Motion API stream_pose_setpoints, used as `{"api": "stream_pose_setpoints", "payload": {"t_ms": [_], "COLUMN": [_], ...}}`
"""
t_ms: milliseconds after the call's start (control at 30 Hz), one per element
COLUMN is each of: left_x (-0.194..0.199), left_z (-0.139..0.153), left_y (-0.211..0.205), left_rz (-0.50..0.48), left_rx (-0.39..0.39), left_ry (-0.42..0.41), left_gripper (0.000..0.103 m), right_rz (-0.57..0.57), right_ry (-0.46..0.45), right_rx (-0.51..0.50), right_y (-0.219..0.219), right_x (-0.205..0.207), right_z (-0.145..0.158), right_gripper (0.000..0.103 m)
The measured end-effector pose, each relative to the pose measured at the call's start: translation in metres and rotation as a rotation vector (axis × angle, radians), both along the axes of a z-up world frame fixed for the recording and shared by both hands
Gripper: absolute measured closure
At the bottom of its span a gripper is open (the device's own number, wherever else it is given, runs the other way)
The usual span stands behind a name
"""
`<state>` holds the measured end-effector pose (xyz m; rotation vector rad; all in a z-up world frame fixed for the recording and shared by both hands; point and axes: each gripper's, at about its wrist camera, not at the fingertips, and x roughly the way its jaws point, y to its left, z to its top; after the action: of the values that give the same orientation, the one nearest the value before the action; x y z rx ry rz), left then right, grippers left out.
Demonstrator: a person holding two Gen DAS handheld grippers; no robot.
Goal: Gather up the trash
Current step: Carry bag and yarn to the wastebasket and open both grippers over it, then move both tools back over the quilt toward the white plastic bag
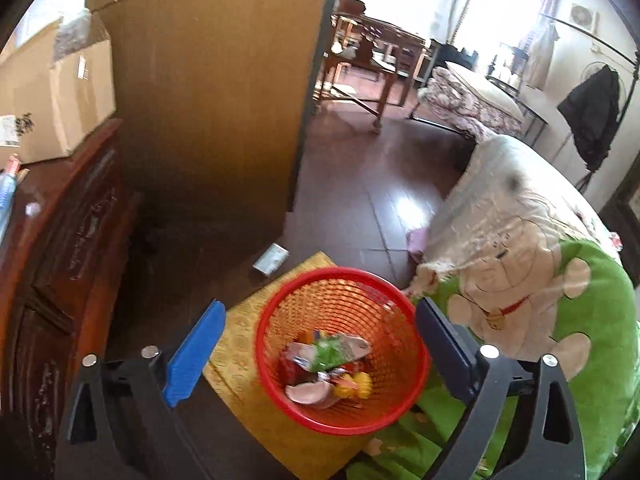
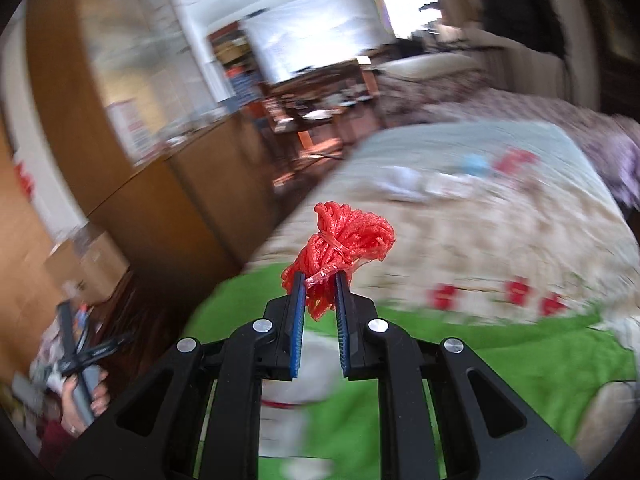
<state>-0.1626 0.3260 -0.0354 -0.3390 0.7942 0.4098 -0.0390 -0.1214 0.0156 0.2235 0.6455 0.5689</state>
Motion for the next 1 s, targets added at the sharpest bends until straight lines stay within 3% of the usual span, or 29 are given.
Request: {"api": "stream_pose_setpoints", "payload": {"t_ms": [200, 533, 600, 667, 1000], "left_x": [-0.014, -0.031, -0.034, -0.037, -0.035], "left_z": [0.007, -0.012, -0.016, -0.019, -0.011], "left_y": [0.011, 0.041, 0.046, 0.049, 0.036], "left_rz": [0.050, 0.125, 0.134, 0.142, 0.118], "left_rx": [0.087, 0.105, 0.089, 0.078, 0.087], "left_ry": [0.009, 0.052, 0.059, 0.065, 0.057], "left_gripper": [0.006, 0.006, 0.006, 0.006, 0.006], "right_rz": [0.287, 0.548, 0.563, 0.565, 0.510], "right_ry": [-0.014, 0.124, 0.160, 0.179, 0.183], "right_rx": [-0.061, -0.191, -0.199, -0.190, -0.099], "right_y": [0.103, 0.252, 0.264, 0.269, 0.237], "right_x": [-0.024, -0.014, -0.007, -0.003, -0.004], "right_z": [0.016, -0.028, -0.039, -0.044, -0.041], "right_gripper": [0.087, 0.080, 0.063, 0.058, 0.058]}}
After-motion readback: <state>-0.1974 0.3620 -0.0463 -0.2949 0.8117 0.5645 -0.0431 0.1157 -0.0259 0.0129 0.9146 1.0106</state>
